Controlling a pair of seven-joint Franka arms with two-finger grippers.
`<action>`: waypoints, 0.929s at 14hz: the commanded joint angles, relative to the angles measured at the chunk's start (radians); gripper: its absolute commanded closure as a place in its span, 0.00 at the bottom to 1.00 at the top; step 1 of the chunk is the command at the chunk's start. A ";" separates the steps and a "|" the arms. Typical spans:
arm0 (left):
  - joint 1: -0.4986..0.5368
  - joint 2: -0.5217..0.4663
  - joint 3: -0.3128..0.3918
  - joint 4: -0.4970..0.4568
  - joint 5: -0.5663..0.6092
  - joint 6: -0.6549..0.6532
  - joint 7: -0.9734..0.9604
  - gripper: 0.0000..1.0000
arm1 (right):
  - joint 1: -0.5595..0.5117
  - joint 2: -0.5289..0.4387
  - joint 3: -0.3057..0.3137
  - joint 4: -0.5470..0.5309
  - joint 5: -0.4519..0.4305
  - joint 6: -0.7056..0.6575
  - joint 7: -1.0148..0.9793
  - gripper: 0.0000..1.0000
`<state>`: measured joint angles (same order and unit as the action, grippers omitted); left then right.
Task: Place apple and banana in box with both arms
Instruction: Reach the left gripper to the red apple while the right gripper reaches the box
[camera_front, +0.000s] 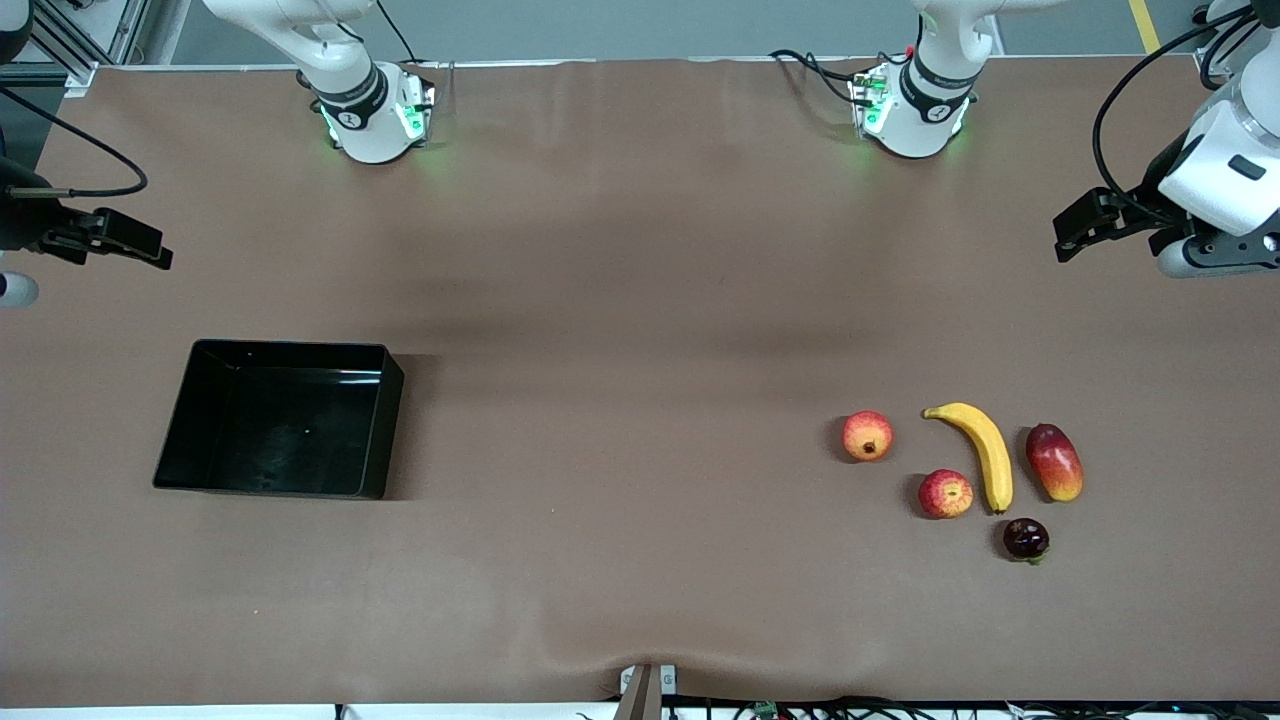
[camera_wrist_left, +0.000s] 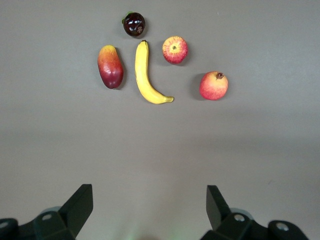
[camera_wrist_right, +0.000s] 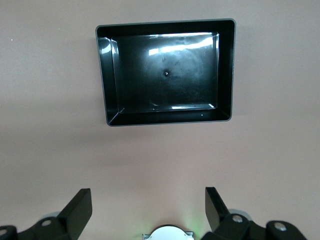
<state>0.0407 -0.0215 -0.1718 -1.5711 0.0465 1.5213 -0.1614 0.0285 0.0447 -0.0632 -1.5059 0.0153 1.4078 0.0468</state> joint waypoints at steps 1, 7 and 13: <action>0.010 0.009 -0.002 0.023 -0.019 -0.010 0.020 0.00 | -0.012 0.003 0.014 0.004 -0.015 -0.001 0.002 0.00; 0.015 0.037 -0.002 0.026 -0.010 -0.010 0.020 0.00 | -0.013 0.003 0.013 0.003 -0.015 -0.001 0.002 0.00; 0.016 0.158 0.000 0.025 -0.004 0.138 0.014 0.00 | -0.018 0.014 0.013 -0.026 -0.017 0.000 -0.001 0.00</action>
<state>0.0510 0.0856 -0.1713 -1.5714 0.0465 1.6201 -0.1613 0.0283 0.0488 -0.0632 -1.5162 0.0153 1.4071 0.0468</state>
